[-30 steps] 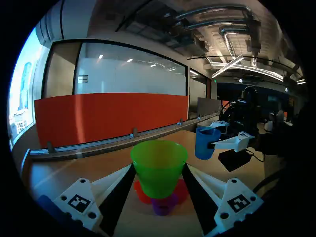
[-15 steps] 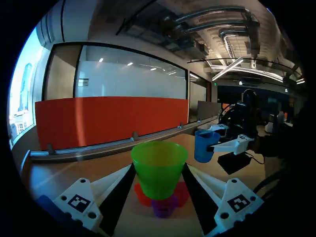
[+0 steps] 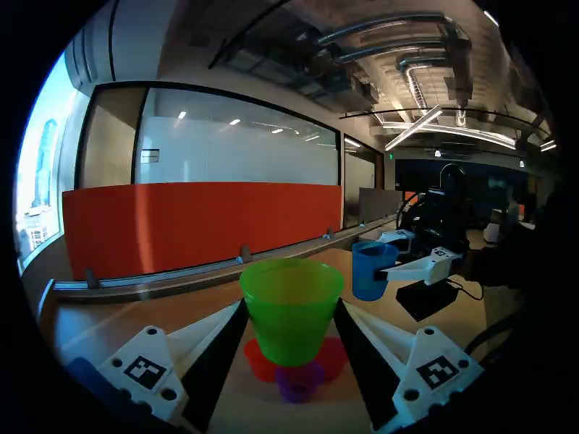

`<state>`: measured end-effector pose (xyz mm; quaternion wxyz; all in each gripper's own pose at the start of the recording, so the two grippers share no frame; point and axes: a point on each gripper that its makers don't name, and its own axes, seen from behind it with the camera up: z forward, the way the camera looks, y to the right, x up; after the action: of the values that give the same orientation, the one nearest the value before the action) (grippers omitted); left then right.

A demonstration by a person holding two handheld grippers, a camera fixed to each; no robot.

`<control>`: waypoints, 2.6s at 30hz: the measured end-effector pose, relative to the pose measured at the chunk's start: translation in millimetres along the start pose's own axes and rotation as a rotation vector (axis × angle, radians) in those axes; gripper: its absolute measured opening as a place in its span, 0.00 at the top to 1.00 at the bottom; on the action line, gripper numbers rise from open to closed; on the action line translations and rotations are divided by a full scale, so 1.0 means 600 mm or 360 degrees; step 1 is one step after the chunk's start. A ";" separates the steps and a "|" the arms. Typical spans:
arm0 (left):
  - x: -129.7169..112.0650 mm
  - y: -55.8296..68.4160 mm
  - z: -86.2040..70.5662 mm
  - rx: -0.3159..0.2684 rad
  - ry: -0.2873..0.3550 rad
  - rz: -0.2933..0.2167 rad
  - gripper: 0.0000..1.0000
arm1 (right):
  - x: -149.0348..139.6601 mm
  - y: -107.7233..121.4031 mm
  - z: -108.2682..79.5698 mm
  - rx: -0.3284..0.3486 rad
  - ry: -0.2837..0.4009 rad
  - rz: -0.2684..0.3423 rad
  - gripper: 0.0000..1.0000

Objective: Pour water

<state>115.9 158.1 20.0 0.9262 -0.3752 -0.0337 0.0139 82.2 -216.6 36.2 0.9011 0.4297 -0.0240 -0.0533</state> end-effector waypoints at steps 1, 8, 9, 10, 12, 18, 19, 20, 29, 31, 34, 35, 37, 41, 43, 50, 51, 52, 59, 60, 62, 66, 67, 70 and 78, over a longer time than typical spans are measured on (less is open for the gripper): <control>0.000 0.000 0.000 0.0000 -0.0001 0.0002 0.17 | 0.000 0.000 0.000 -0.0001 0.0000 -0.0001 0.11; -0.004 0.001 0.001 0.0000 -0.0009 0.0003 0.17 | 0.001 0.002 0.001 0.0002 -0.0013 -0.0014 0.11; -0.006 0.001 0.001 -0.0001 -0.0011 0.0002 0.17 | 0.001 0.001 0.001 0.0003 -0.0014 -0.0018 0.11; -0.007 0.001 0.001 -0.0003 -0.0013 0.0002 0.17 | 0.002 0.001 0.002 0.0003 -0.0015 -0.0022 0.11; -0.010 0.002 0.001 -0.0006 -0.0018 0.0003 0.17 | 0.003 0.001 0.002 0.0005 -0.0017 -0.0028 0.11; -0.019 0.007 0.000 -0.0021 -0.0028 0.0009 0.17 | 0.008 -0.001 0.003 0.0016 -0.0022 -0.0045 0.11; -0.020 0.007 0.000 -0.0021 -0.0030 0.0009 0.17 | 0.009 -0.001 0.003 0.0018 -0.0025 -0.0049 0.11; -0.022 0.007 0.000 -0.0021 -0.0031 0.0009 0.17 | 0.009 -0.001 0.003 0.0020 -0.0027 -0.0054 0.11; -0.037 0.015 -0.002 -0.0034 -0.0040 -0.0001 0.17 | 0.020 -0.006 0.006 0.0046 -0.0038 -0.0101 0.11; -0.040 0.017 -0.001 -0.0037 -0.0042 -0.0001 0.17 | 0.022 -0.006 0.006 0.0049 -0.0041 -0.0118 0.11; -0.044 0.021 0.000 -0.0045 -0.0046 -0.0004 0.17 | 0.024 -0.006 0.006 0.0055 -0.0047 -0.0140 0.11; -0.046 0.022 0.000 -0.0049 -0.0046 -0.0006 0.17 | 0.025 -0.007 0.006 0.0058 -0.0049 -0.0146 0.11; -0.050 0.023 0.002 -0.0053 -0.0051 -0.0012 0.17 | 0.026 -0.007 0.007 0.0064 -0.0052 -0.0161 0.11; -0.057 0.026 0.004 -0.0061 -0.0057 -0.0019 0.17 | 0.028 -0.007 0.009 0.0072 -0.0057 -0.0195 0.11; -0.060 0.028 0.006 -0.0067 -0.0061 -0.0022 0.17 | 0.030 -0.005 0.010 0.0075 -0.0060 -0.0211 0.11; -0.068 0.035 0.009 -0.0086 -0.0071 -0.0032 0.17 | 0.039 -0.002 0.013 0.0088 -0.0064 -0.0260 0.11; -0.070 0.036 0.009 -0.0088 -0.0073 -0.0033 0.17 | 0.040 -0.002 0.013 0.0090 -0.0065 -0.0269 0.11; -0.071 0.037 0.010 -0.0090 -0.0075 -0.0033 0.17 | 0.041 -0.002 0.013 0.0092 -0.0067 -0.0277 0.11; -0.080 0.045 0.015 -0.0108 -0.0084 -0.0035 0.17 | 0.049 -0.001 0.017 0.0104 -0.0074 -0.0335 0.11; -0.082 0.045 0.016 -0.0111 -0.0084 -0.0037 0.17 | 0.050 0.000 0.018 0.0106 -0.0075 -0.0342 0.11; -0.084 0.046 0.017 -0.0116 -0.0084 -0.0041 0.17 | 0.053 0.000 0.019 0.0110 -0.0076 -0.0354 0.11; -0.089 0.049 0.020 -0.0126 -0.0088 -0.0049 0.17 | 0.056 0.001 0.021 0.0120 -0.0083 -0.0385 0.11; -0.090 0.049 0.021 -0.0128 -0.0089 -0.0049 0.17 | 0.056 0.002 0.021 0.0121 -0.0084 -0.0393 0.11; -0.093 0.052 0.022 -0.0137 -0.0093 -0.0049 0.17 | 0.058 0.003 0.023 0.0127 -0.0089 -0.0413 0.11; -0.102 0.061 0.027 -0.0165 -0.0112 -0.0049 0.17 | 0.062 0.000 0.030 0.0150 -0.0103 -0.0475 0.11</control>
<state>53.9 192.5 2.7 0.9038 -0.4215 -0.0727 0.0111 117.5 -234.9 47.7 0.8607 0.4683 0.0086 -0.1994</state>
